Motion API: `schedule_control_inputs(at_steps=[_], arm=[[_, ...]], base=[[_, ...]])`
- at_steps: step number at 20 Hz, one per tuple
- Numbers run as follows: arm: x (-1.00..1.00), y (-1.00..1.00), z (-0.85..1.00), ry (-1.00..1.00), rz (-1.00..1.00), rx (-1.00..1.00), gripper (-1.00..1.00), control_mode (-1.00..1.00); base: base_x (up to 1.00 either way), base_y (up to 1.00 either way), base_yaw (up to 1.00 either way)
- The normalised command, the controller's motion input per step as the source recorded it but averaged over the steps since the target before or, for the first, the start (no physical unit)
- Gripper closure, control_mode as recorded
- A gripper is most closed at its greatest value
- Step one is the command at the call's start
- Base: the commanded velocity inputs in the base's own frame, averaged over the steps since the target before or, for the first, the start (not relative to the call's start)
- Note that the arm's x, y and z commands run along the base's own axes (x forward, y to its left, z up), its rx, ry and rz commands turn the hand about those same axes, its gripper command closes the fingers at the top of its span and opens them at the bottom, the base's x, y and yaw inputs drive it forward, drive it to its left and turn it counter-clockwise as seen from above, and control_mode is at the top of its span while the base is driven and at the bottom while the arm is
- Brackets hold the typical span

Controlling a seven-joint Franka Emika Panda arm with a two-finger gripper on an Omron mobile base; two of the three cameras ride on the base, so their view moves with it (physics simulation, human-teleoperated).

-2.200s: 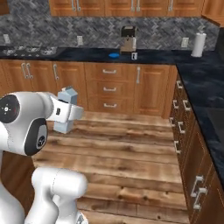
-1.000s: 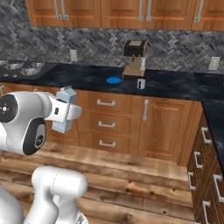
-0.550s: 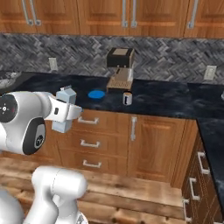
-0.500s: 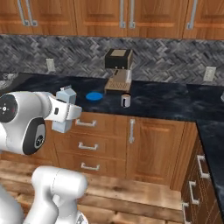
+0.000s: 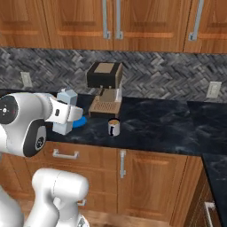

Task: Take a sugar cube from the saucer and place it inside the coffee. Then, grab milk from the fridge and place it next to the coffee on the counter to sweeten the coffee.

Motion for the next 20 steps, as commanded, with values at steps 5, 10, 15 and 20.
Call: schedule_control_inputs(at_steps=[5,10,15,20], arm=[[0.0,0.0,0.0,0.0,0.0,0.0,1.0,1.0],[0.07,-0.06,0.0,-0.02,-0.01,-0.02,1.0,-1.0],[0.02,-0.51,0.0,0.0,0.01,-0.01,1.0,-1.0],[0.28,-0.51,-0.02,0.0,0.28,0.0,1.0,-1.0]], base=[[0.84,-0.05,-0.04],[0.32,-0.06,-0.02],[0.0,0.0,0.0],[0.0,0.0,0.0]])
